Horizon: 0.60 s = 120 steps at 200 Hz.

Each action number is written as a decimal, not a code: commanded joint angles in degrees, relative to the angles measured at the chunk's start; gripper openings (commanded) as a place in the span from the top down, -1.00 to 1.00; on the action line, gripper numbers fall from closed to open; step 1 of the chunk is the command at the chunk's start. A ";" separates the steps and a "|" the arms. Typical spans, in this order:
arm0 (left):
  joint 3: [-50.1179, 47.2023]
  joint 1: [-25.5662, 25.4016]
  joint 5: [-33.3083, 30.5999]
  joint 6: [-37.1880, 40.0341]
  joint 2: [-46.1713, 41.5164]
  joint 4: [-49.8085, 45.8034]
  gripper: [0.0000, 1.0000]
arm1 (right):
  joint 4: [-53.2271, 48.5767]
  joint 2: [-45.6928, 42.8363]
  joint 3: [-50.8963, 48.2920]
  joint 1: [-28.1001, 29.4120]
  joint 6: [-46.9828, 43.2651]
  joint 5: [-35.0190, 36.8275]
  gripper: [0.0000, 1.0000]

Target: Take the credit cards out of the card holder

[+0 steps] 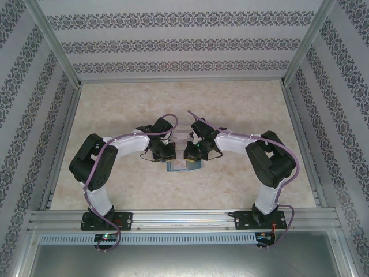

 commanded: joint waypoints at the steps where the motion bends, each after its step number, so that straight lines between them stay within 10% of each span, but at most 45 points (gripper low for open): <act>1: -0.94 -1.08 -2.42 1.18 2.94 -4.87 0.96 | -3.75 -2.00 0.14 -0.51 -1.51 3.36 0.84; 120: -0.73 -1.17 -2.54 1.18 2.93 -5.15 0.96 | -14.93 -6.12 2.09 -1.12 -6.48 12.05 0.88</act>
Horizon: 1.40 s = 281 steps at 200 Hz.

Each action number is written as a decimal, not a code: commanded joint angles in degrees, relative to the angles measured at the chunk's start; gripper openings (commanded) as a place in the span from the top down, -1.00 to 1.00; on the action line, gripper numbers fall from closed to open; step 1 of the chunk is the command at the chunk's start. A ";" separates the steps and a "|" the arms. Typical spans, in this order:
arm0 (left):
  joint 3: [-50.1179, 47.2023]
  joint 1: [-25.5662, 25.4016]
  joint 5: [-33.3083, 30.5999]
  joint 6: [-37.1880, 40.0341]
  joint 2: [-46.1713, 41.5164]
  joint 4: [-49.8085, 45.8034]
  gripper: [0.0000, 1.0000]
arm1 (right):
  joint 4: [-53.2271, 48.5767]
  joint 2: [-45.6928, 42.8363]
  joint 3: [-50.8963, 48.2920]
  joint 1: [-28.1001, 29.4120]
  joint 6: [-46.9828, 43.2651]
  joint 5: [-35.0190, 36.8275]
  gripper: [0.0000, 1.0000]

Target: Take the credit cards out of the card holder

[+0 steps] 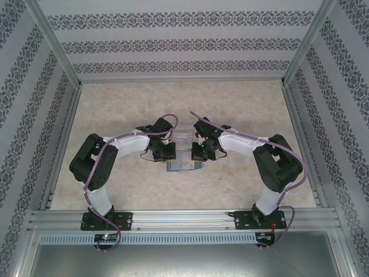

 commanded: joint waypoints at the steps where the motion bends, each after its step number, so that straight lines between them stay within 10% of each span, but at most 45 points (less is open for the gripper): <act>1: -0.87 -1.16 -2.52 1.01 2.83 -4.93 0.96 | -4.14 -1.76 1.31 -0.49 -1.73 3.49 0.88; 281: -0.22 -1.33 -2.05 1.64 3.15 -5.32 0.96 | 1.61 0.19 3.12 0.99 2.08 -5.30 0.76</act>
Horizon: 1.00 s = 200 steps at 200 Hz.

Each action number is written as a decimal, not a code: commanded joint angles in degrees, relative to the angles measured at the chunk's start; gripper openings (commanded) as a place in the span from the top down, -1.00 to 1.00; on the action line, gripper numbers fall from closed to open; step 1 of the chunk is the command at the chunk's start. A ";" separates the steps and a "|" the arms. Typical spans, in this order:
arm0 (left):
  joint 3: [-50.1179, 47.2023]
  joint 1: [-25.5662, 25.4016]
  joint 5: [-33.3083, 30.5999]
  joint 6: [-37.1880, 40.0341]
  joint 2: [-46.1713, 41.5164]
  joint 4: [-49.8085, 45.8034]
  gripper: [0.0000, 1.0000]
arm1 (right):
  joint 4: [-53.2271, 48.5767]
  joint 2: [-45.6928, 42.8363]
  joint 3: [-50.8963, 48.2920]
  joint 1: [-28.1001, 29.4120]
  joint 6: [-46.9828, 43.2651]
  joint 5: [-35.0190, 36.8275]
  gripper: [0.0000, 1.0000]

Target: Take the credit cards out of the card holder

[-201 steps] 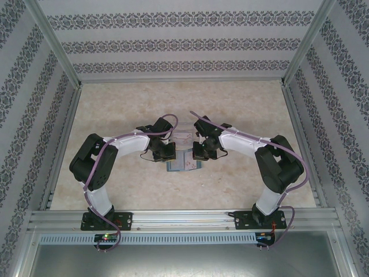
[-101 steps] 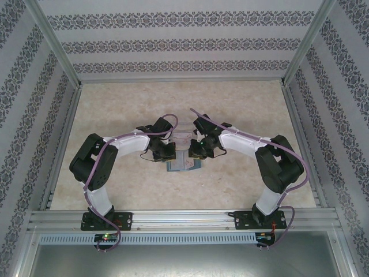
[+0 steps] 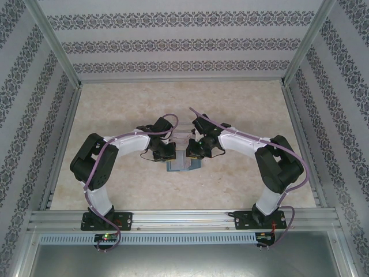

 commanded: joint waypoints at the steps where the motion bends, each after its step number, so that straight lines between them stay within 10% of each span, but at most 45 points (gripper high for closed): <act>1: -0.92 -1.33 -2.12 1.13 2.80 -4.47 0.96 | -0.59 0.80 1.11 0.44 0.09 -0.03 0.76; 200: 2.82 -1.27 -3.01 1.22 -3.51 -7.68 0.93 | -2.75 -2.64 1.18 0.20 -0.39 1.38 0.83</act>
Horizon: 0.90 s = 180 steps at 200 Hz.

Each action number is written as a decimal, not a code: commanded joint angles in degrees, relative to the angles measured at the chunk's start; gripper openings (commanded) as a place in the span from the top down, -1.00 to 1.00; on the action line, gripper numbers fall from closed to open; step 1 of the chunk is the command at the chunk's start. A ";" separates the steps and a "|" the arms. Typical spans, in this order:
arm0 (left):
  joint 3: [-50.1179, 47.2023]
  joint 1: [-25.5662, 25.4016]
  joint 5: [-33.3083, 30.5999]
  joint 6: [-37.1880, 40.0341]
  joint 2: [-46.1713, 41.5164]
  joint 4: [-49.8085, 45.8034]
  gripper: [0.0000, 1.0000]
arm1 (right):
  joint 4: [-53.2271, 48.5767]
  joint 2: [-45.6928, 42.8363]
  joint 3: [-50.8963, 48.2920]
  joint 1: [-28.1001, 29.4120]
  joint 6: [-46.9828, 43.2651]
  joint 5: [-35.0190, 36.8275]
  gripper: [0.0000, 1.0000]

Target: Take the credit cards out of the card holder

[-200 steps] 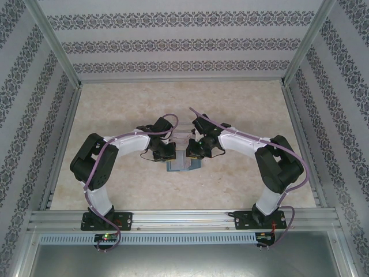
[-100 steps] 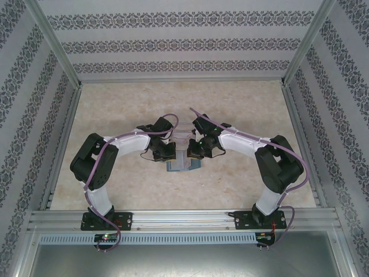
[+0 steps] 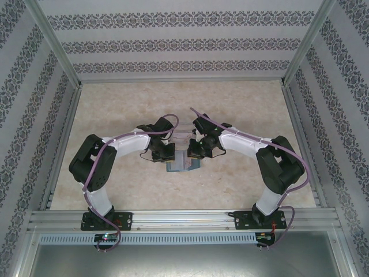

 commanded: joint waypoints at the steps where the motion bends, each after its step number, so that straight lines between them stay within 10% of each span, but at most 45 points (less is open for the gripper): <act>1: 1.56 -0.59 -0.93 1.04 -2.15 -2.83 0.93 | -1.46 -1.79 1.19 0.20 -0.37 0.74 0.83; 87: 1.78 -0.53 -1.37 0.68 -4.00 -2.40 0.93 | -2.70 -2.71 2.22 0.15 -2.74 1.18 0.83; 180: -0.05 -0.31 -2.21 0.21 -4.90 -1.14 0.93 | -17.40 -1.07 12.67 2.10 -31.54 5.14 0.92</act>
